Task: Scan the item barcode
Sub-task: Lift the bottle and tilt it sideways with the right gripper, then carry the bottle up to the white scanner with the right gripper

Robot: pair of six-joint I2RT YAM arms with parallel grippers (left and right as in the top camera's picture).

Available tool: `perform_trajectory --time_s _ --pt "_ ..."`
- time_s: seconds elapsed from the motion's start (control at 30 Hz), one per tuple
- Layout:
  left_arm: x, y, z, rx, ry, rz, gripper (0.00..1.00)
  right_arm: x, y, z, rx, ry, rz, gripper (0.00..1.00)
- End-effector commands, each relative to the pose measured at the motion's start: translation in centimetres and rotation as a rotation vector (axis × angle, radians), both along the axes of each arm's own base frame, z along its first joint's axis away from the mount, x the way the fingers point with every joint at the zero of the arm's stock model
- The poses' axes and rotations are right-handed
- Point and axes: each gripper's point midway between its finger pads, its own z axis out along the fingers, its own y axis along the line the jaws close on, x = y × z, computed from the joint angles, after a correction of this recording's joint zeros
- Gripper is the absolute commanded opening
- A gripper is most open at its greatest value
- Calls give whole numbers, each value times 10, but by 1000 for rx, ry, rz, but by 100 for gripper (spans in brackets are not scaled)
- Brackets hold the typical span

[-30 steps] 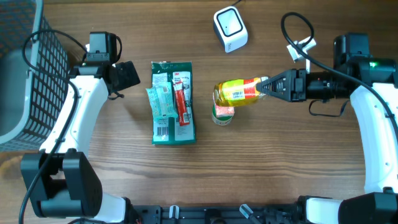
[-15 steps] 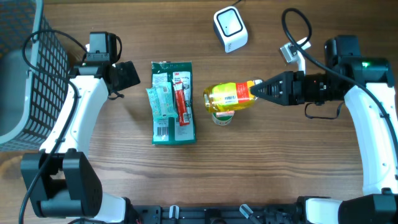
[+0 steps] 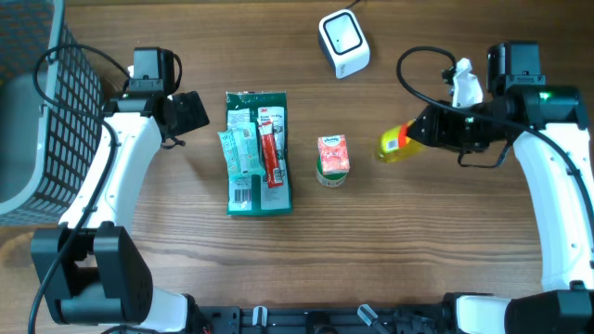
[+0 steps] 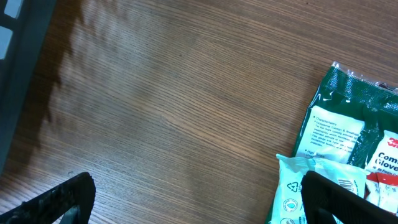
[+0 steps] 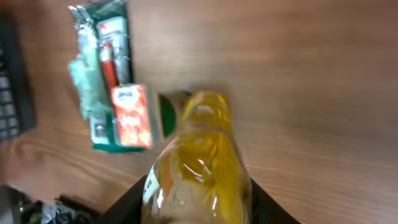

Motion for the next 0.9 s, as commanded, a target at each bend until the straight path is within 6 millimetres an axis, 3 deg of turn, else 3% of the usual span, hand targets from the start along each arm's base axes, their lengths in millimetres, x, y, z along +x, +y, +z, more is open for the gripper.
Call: perform_trajectory --time_s 0.0,0.13,0.2,0.3,0.4,0.47,0.63,0.87 --pt "-1 3 -4 8 12 8 100 13 -10 61 -62 -119 -32 4" --pt "-1 3 -4 8 12 7 100 12 -22 113 -137 -136 -45 4" --pt "-1 3 -4 8 12 8 100 25 -19 130 -150 -181 -39 4" --pt "-1 3 -4 8 12 8 100 41 -6 122 -161 -184 -8 4" --pt "-1 3 -4 8 12 8 100 73 3 106 -268 -219 -10 4" --pt "-1 3 -4 8 12 8 100 104 16 97 -367 -294 3 4" --pt "-1 3 -4 8 12 8 100 155 45 87 -561 -443 -10 4" --pt "-1 3 -4 8 12 8 100 207 85 52 -930 -585 77 4"
